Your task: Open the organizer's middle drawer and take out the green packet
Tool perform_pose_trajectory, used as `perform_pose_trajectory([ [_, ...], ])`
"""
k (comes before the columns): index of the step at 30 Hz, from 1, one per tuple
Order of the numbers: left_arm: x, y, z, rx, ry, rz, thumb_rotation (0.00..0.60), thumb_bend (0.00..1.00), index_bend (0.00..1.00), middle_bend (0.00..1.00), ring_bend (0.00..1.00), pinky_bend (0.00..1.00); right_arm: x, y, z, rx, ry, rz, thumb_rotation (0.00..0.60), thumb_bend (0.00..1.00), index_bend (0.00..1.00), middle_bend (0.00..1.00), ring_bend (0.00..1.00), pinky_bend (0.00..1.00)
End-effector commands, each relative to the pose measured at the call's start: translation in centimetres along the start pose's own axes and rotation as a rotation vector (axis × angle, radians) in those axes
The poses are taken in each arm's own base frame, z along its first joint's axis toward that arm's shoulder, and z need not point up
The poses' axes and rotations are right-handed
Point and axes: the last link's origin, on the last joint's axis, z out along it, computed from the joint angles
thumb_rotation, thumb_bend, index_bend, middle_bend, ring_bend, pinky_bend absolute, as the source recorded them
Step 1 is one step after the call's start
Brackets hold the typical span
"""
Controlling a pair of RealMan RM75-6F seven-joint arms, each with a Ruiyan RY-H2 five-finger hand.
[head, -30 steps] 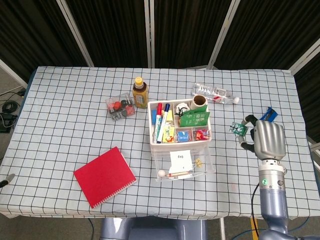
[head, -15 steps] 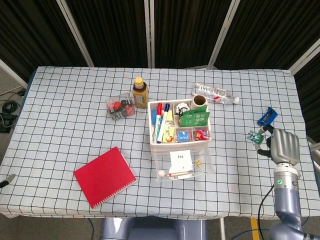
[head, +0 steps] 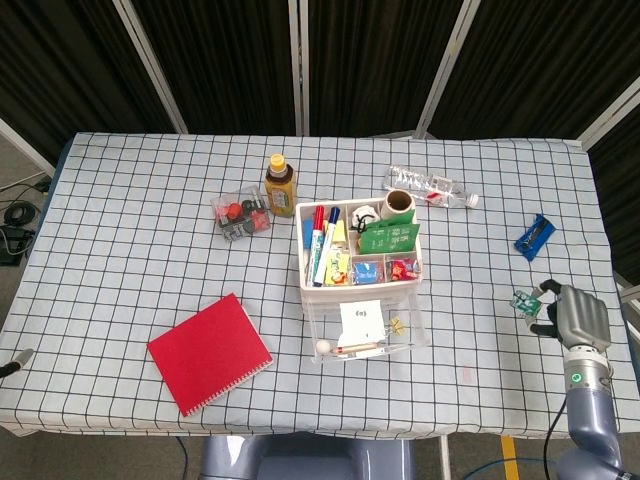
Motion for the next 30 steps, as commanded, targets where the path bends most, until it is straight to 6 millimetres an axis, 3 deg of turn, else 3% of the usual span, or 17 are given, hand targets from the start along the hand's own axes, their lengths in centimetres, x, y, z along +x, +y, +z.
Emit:
perform_pose_trajectory([
  [1,0.0,0.0,0.0,0.0,0.0,-0.001,0.6,0.06,0.0,0.0,0.0,0.0,-1.1,0.5,-0.1,-0.003,-0.025,0.002,0.6,0.38,0.58,1.0,1.0,0.78],
  [9,0.0,0.0,0.0,0.0,0.0,-0.002,0.6,0.06,0.0,0.0,0.0,0.0,-2.5,1.2,0.1,-0.003,-0.045,0.0,0.6,0.32,0.51,1.0,1.0,0.77],
  [24,-0.1,0.0,0.0,0.0,-0.006,0.002,0.6,0.06,0.0,0.0,0.0,0.0,-4.5,2.9,0.3,-0.029,-0.09,-0.003,0.6,0.29,0.49,1.0,1.0,0.77],
  [30,-0.1,0.0,0.0,0.002,-0.005,0.002,0.6,0.06,0.0,0.0,0.0,0.0,-4.8,3.2,0.3,-0.029,-0.105,-0.017,0.6,0.23,0.3,1.0,1.0,0.75],
])
